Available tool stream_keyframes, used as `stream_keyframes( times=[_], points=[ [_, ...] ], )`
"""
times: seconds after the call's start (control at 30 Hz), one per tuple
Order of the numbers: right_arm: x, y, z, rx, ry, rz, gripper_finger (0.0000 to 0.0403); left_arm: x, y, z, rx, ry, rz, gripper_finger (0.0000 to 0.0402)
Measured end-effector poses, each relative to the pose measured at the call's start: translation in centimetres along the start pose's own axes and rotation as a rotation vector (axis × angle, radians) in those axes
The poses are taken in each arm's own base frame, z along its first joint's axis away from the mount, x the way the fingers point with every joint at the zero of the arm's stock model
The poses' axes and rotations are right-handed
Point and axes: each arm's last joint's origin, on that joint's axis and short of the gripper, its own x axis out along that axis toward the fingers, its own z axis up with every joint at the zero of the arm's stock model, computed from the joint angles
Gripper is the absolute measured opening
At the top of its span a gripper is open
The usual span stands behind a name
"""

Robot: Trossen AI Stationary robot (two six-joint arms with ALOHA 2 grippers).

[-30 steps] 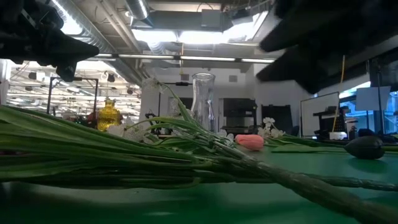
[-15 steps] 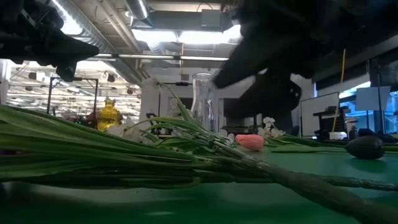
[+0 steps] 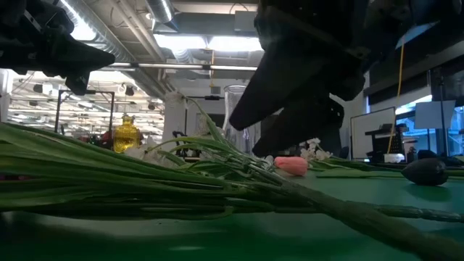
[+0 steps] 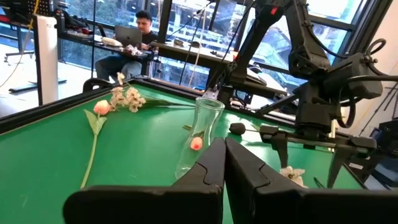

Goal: Sort flowers into vase by color
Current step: Put the bottom white flowers into the transparent vase

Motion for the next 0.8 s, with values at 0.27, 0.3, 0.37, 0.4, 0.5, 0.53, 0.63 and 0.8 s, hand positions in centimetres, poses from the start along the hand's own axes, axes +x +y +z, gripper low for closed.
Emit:
stream_keyframes(
  times=[0.27, 0.3, 0.37, 0.4, 0.5, 0.53, 0.63, 0.8],
  points=[
    [1.2, -0.4, -0.8, 0.001, 0.021, -0.025, 0.0323, 0.0, 0.0, 0.0, 0.000, 0.000, 0.000, 0.0000],
    [1.4, -0.5, -0.7, 0.005, 0.017, -0.024, 0.0323, 0.0, 0.0, 0.0, 0.000, 0.000, 0.000, 0.0000],
    [1.5, -0.8, -1.0, -0.002, 0.036, -0.045, 0.0323, 0.0, 0.0, 0.0, 0.000, 0.000, 0.000, 0.0000],
    [1.6, -0.8, -1.0, -0.002, 0.034, -0.046, 0.0323, 0.0, 0.0, 0.0, 0.000, 0.000, 0.000, 0.0000],
    [2.0, -1.1, -1.1, 0.000, 0.036, -0.053, 0.0323, 0.0, 0.0, 0.0, 0.000, 0.000, 0.000, 0.0000],
    [2.0, -1.1, -1.1, 0.002, 0.037, -0.049, 0.0323, 0.0, 0.0, 0.0, 0.000, 0.000, 0.000, 0.0000],
    [2.4, -1.2, -1.2, 0.003, 0.039, -0.045, 0.0323, 0.0, 0.0, 0.0, 0.000, 0.000, 0.000, 0.0000],
    [2.4, -1.1, -1.1, 0.025, 0.051, -0.018, 0.0323, 0.0, 0.0, 0.0, 0.000, -0.001, 0.001, 0.0000]
  ],
)
